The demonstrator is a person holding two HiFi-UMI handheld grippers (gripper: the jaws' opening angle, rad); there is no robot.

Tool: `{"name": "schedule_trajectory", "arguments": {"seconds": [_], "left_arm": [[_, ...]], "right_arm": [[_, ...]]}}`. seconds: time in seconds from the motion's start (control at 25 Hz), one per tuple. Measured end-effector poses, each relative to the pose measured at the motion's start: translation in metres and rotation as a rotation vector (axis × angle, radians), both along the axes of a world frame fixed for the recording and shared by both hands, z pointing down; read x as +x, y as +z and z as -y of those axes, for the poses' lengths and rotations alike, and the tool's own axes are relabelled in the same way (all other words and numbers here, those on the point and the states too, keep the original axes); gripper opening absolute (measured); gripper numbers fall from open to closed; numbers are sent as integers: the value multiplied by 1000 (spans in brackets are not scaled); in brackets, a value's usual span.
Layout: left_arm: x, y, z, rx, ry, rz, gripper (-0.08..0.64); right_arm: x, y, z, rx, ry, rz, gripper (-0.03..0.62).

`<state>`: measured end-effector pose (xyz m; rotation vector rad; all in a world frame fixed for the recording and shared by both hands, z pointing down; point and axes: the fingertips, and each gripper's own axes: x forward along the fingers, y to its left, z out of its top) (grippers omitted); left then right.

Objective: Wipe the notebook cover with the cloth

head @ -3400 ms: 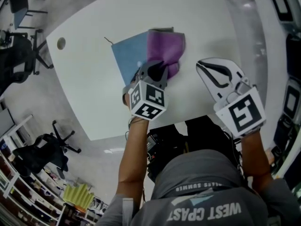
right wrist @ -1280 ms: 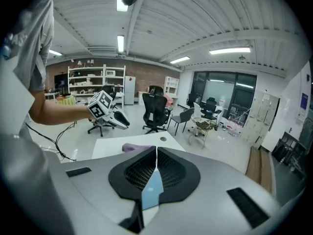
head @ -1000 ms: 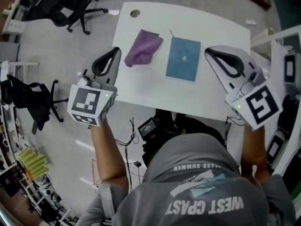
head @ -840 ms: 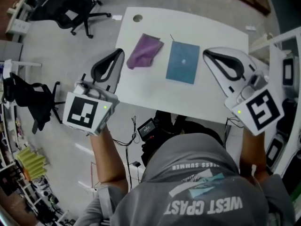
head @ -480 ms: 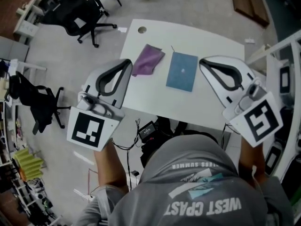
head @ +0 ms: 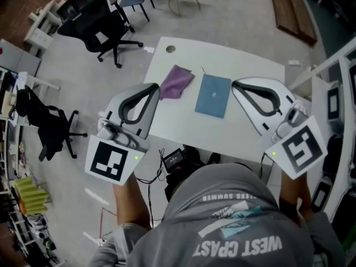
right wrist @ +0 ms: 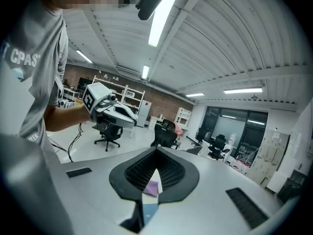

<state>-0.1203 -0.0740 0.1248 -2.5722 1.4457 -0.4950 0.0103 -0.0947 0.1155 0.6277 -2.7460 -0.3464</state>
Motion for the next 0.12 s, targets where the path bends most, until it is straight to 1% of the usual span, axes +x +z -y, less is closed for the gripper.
{"name": "schedule_trajectory", "arguments": {"seconds": [0.12], "left_arm": [[4,0,-7,-1,-2,1,3]], "right_arm": [[6,-1,-6,-2,1,-2,29]]}}
